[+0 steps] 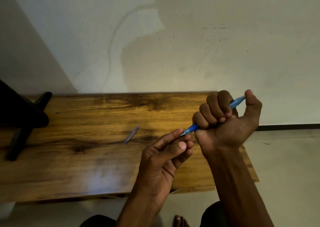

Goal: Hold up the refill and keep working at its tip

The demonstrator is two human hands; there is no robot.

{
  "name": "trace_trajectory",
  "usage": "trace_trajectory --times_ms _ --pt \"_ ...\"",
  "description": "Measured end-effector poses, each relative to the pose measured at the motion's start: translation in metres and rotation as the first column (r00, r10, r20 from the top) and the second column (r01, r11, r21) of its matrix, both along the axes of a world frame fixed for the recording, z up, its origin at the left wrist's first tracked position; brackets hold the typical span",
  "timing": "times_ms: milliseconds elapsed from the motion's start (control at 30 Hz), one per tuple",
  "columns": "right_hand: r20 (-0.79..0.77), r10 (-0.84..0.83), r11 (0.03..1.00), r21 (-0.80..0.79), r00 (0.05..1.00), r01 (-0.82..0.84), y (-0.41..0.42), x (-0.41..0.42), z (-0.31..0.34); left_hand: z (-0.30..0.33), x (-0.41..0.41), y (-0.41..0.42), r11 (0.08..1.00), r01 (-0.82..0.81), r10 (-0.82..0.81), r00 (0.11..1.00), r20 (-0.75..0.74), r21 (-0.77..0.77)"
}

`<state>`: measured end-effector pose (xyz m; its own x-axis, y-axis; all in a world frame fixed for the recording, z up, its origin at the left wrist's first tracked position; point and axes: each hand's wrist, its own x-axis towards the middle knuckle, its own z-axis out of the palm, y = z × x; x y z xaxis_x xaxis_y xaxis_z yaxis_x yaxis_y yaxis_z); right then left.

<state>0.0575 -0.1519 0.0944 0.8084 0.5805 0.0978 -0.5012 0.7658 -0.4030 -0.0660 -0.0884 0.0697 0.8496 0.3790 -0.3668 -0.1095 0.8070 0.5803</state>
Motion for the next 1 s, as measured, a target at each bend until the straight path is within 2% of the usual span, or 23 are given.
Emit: trace_trajectory --times_ms 100,600,1000 --pt "0.028 -0.002 1.0 -0.006 1.0 0.002 -0.001 -0.001 0.003 0.0 0.0 0.0 1.0 0.003 -0.003 1.0 0.002 -0.006" --pt "-0.061 0.023 0.997 0.074 0.998 -0.018 -0.002 0.002 -0.002 0.006 -0.003 -0.001 1.0 0.018 -0.018 0.999 0.038 -0.012" --pt "-0.146 0.061 0.987 0.155 0.987 -0.038 -0.005 0.005 -0.008 0.011 -0.003 -0.003 0.998 -0.009 0.01 1.0 0.004 -0.062"
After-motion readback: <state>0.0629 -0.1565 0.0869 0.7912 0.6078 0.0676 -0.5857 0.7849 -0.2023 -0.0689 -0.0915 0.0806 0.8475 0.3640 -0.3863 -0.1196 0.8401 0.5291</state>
